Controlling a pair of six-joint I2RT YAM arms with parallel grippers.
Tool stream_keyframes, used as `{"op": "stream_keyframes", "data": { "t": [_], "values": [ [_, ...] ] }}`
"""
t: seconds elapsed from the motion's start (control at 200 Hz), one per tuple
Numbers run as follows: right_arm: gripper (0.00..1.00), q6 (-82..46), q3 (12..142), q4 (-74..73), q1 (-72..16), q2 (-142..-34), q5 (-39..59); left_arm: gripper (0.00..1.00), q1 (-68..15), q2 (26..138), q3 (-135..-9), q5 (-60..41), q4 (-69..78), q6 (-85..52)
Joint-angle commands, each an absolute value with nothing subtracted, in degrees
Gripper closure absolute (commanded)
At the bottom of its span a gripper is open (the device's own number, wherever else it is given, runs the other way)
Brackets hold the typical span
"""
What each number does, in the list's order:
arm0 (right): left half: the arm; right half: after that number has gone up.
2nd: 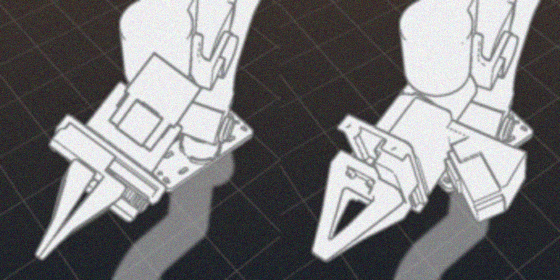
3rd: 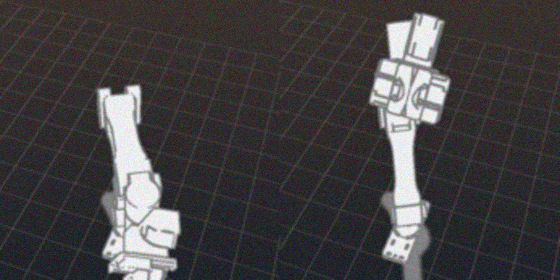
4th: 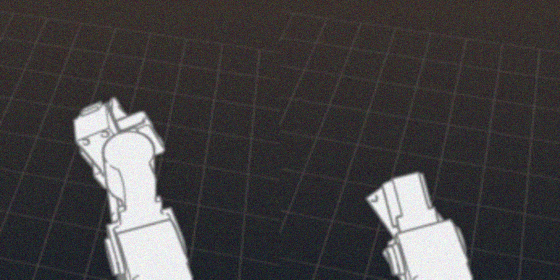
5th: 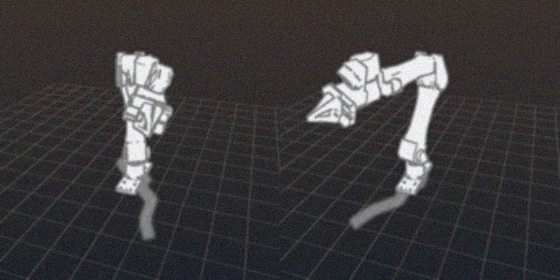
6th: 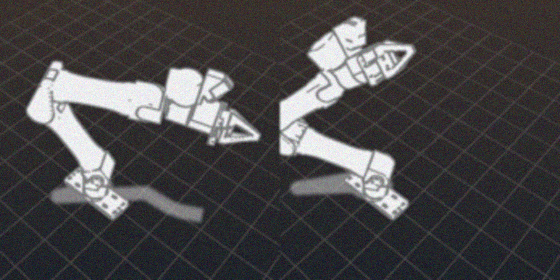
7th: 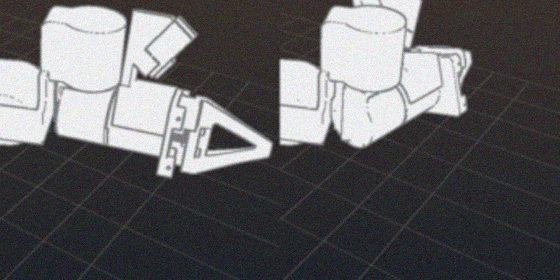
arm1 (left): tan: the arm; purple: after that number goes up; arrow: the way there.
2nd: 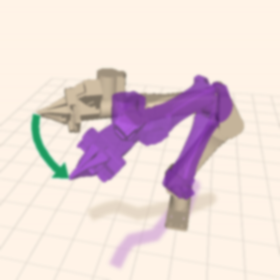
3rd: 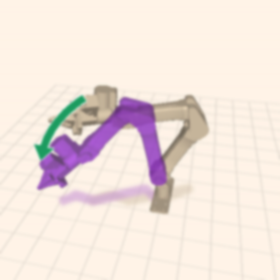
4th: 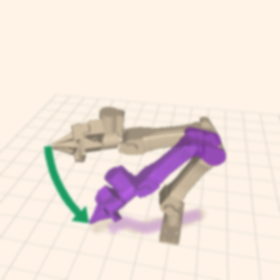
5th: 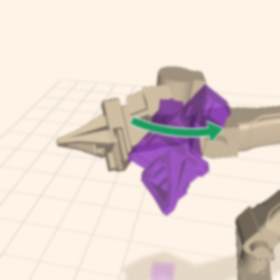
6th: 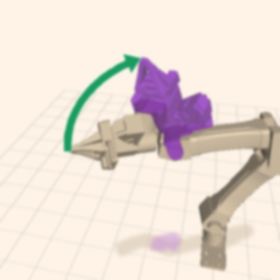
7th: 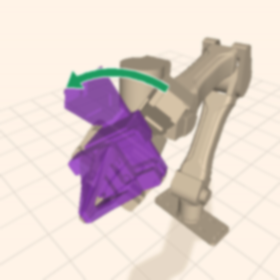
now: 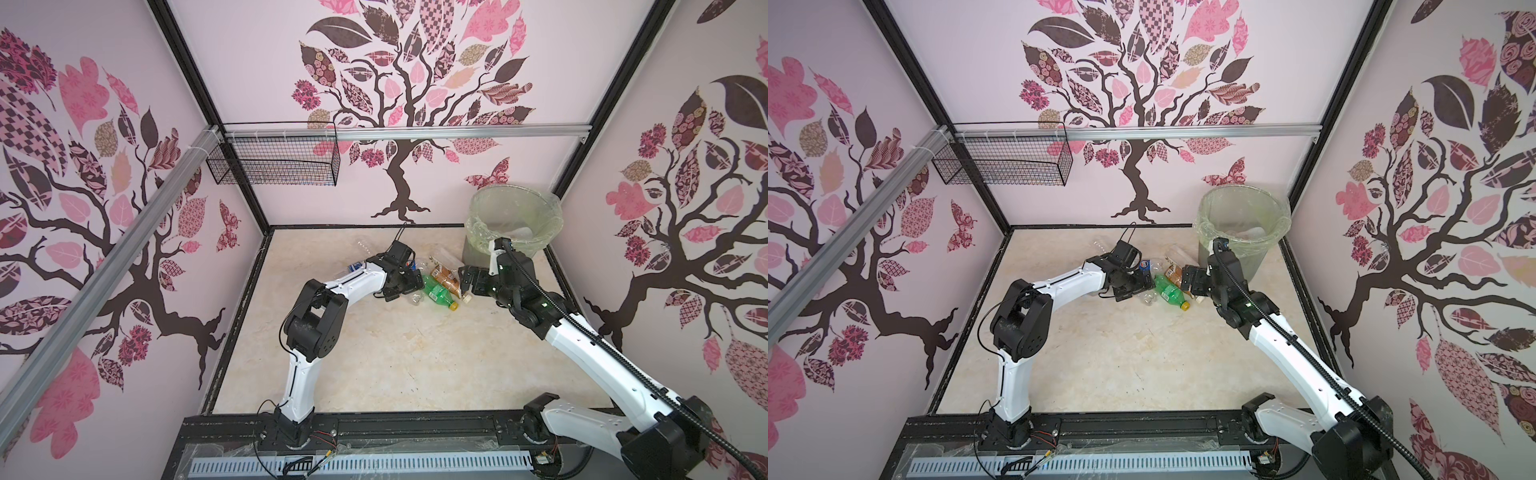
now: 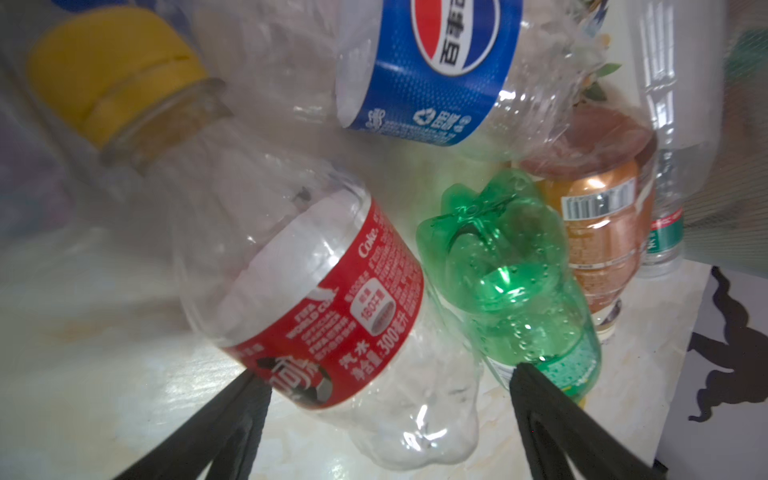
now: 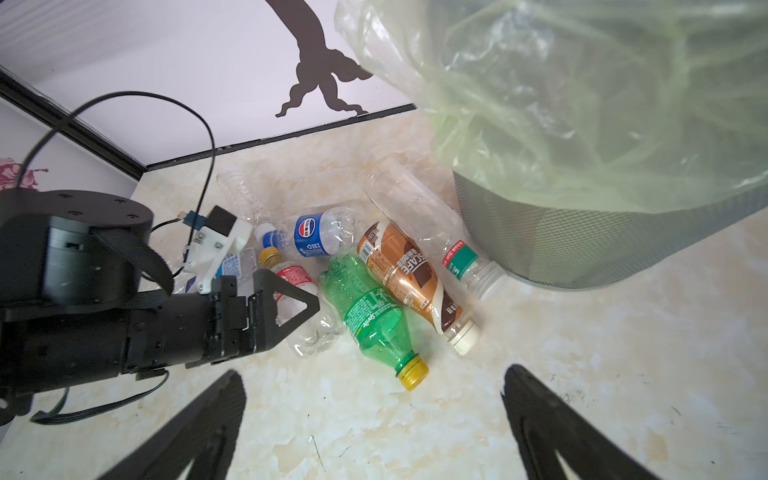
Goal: Throw the plastic bottles in the bin
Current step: 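Lower left gripper onto the red-labelled Coca-Cola bottle and close while right gripper returns, then lift the Coca-Cola bottle upright with left gripper toward right gripper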
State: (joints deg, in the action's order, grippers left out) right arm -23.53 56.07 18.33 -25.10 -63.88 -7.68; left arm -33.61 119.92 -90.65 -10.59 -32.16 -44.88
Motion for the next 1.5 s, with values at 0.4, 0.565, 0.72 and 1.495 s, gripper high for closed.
{"op": "stream_keyframes", "data": {
  "t": [0.4,0.565,0.72,1.495],
  "values": [
    [0.01,-24.6,55.0,17.1,-25.3,-62.7,-7.0,0.35,-34.5,118.7,-88.2,-6.6,-34.7,-41.3],
    [0.01,-25.1,54.4,16.7,-25.3,-62.8,-6.6,0.44,-34.5,114.0,-81.3,-6.9,-32.1,-41.5],
    [0.00,-26.1,54.1,16.1,-25.3,-63.7,-4.8,0.48,-34.6,108.0,-74.0,-8.9,-27.9,-40.8],
    [0.01,-37.0,62.0,8.4,-23.5,-75.2,16.6,0.51,-42.5,84.6,-57.0,-18.1,-7.8,-25.4]
  ]
}}
